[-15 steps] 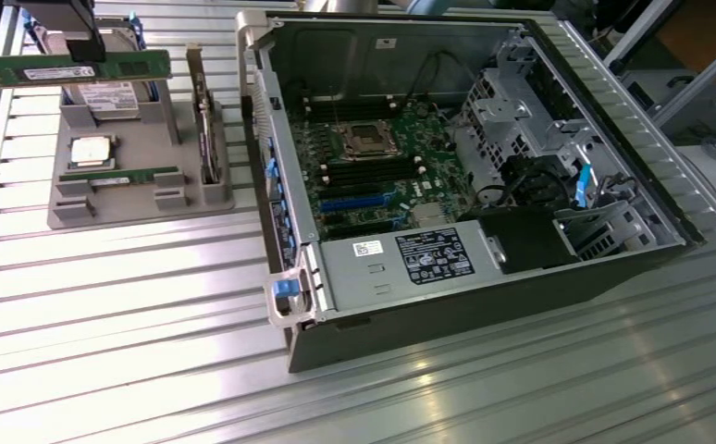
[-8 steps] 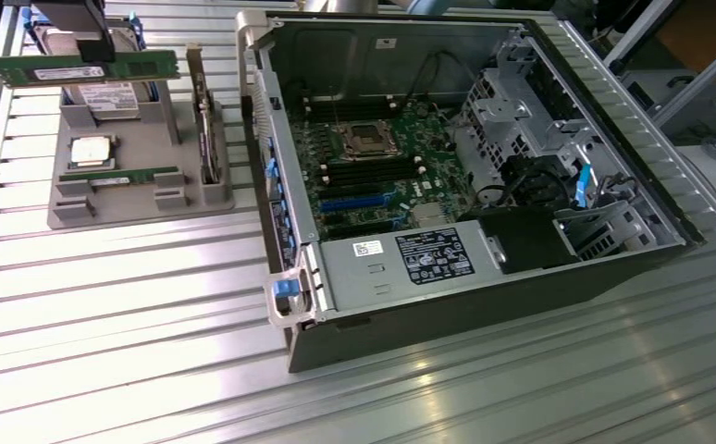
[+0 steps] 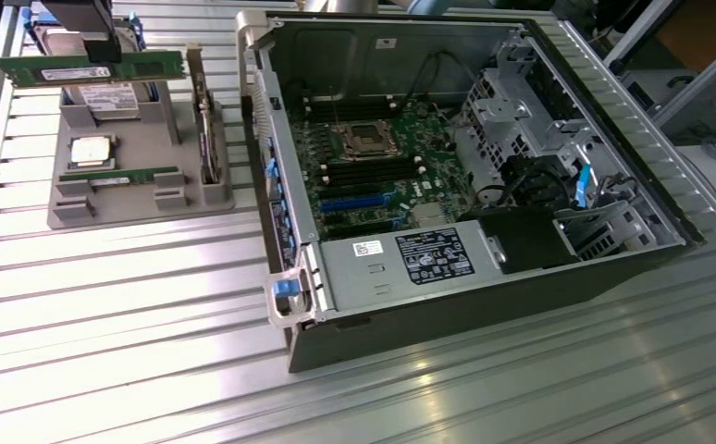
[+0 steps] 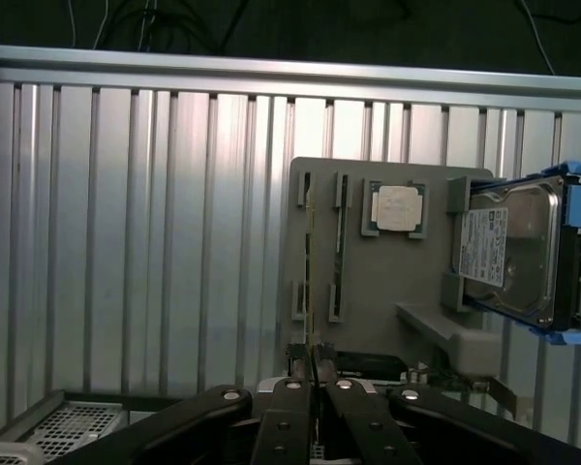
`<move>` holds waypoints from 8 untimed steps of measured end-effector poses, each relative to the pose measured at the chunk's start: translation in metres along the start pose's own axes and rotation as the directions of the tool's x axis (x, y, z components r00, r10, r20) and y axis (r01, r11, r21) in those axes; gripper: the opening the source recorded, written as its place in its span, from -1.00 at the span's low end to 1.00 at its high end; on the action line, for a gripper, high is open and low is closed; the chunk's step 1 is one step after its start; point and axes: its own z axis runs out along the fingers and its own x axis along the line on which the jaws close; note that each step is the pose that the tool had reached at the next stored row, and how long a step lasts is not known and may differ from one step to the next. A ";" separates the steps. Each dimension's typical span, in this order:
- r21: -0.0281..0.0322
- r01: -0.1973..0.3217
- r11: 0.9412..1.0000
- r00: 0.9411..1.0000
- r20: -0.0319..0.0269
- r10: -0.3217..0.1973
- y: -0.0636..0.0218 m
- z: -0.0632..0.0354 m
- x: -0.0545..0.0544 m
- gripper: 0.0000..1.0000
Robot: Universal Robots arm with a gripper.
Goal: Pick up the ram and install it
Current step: 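Pick up the ram and move it above insertion slot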
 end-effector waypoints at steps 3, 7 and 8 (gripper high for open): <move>0.000 0.000 1.000 1.000 0.000 0.000 -0.0008 0.0000 0.000 -0.76; 0.000 0.000 1.000 1.000 -0.001 0.000 -0.0044 -0.0002 0.000 -0.76; 0.000 0.000 1.000 1.000 -0.002 0.000 -0.0057 -0.0003 0.000 -0.76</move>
